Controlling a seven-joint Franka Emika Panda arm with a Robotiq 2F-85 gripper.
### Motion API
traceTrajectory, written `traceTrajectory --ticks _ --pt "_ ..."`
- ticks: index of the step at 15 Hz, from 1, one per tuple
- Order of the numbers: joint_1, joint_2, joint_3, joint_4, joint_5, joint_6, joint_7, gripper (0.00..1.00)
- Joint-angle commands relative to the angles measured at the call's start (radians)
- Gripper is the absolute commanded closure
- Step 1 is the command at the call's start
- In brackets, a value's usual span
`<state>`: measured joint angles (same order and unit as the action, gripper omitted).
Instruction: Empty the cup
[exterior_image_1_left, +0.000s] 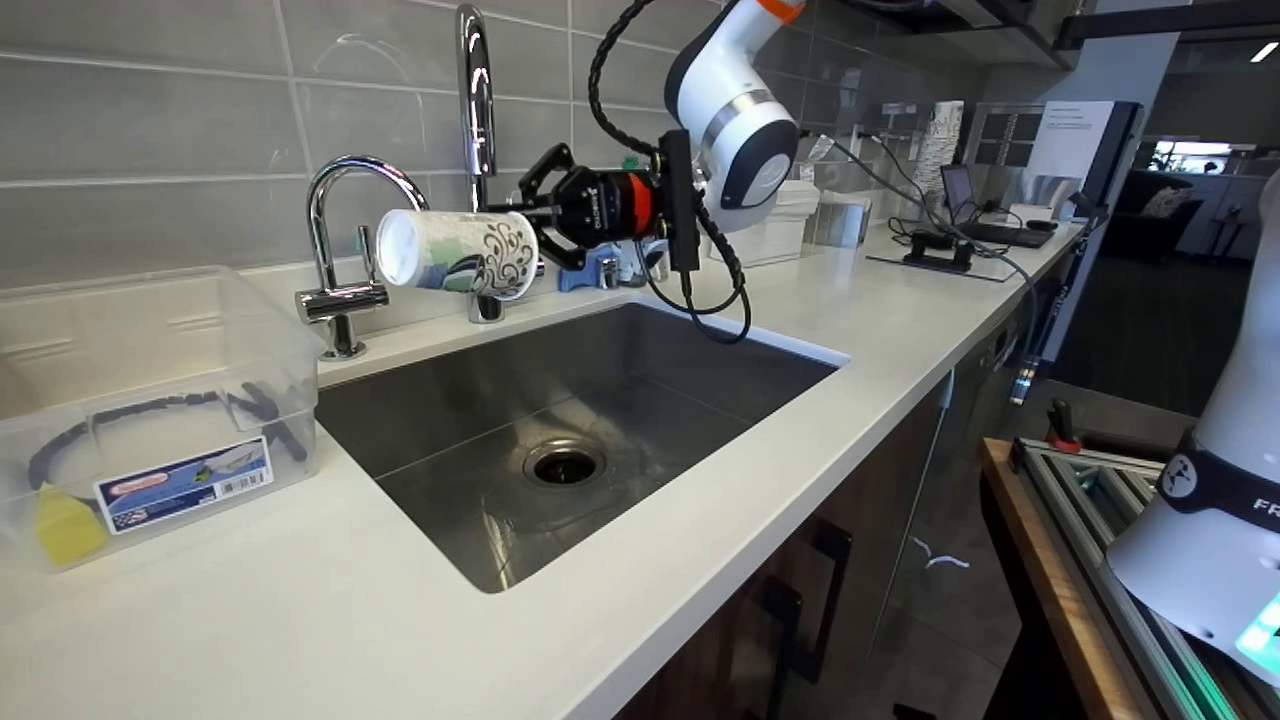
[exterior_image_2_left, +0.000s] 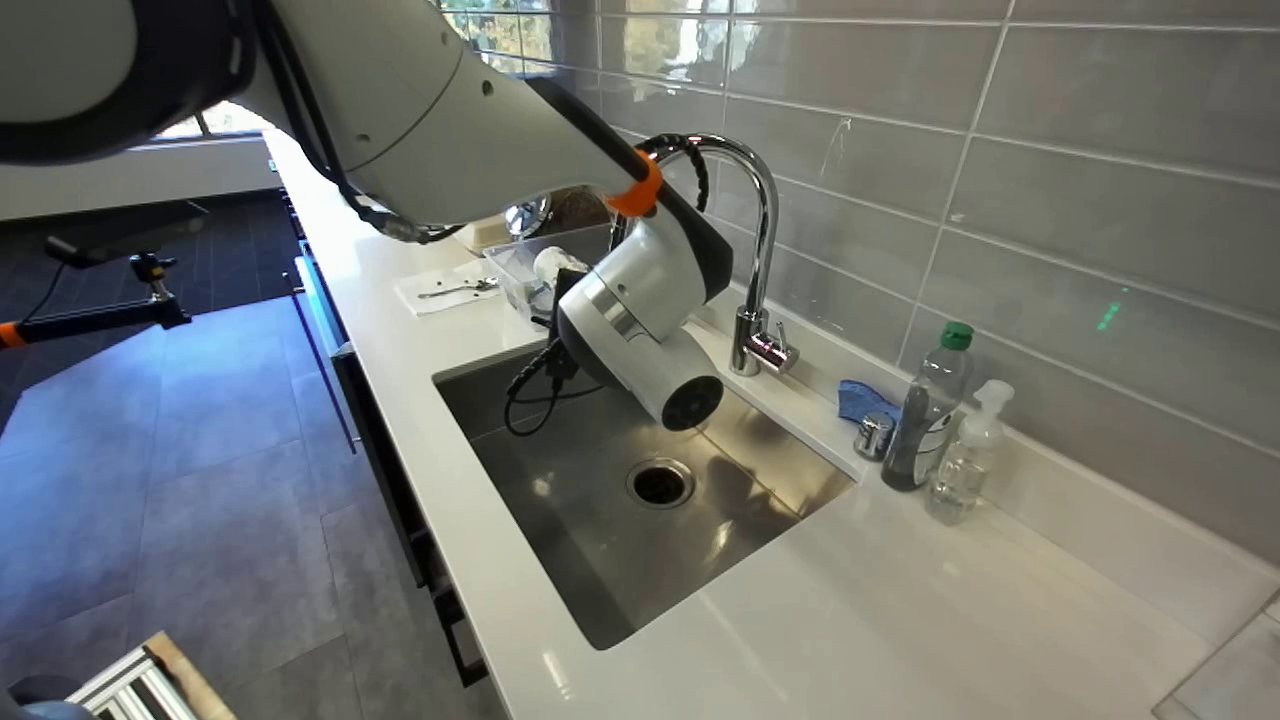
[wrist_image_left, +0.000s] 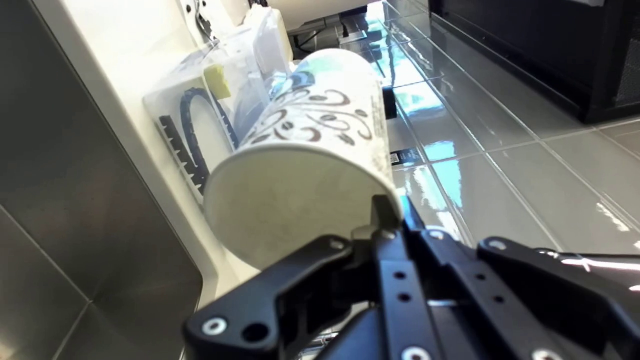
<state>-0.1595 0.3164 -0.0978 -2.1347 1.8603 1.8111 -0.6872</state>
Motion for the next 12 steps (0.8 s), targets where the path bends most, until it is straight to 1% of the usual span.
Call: traceTrajectory --ticks 1,5,6,9,11,12 --pt "0.067 -0.029 -0.02 -0.013 -0.039 0.166 0.034 0.99" --pt "0.158 -0.067 0.006 -0.005 -0.044 0.503 0.043 0.99" --pt "0.182 -0.08 0.015 -0.005 -0.07 0.583 0.071 0.99" --pt "0.243 -0.114 0.052 -0.006 -0.223 0.794 0.188 0.99" --pt "0.27 -0.124 0.075 -0.017 -0.36 0.92 0.291 0.99" --pt "0.292 -0.12 0.067 -0.03 -0.442 0.955 0.355 0.99"
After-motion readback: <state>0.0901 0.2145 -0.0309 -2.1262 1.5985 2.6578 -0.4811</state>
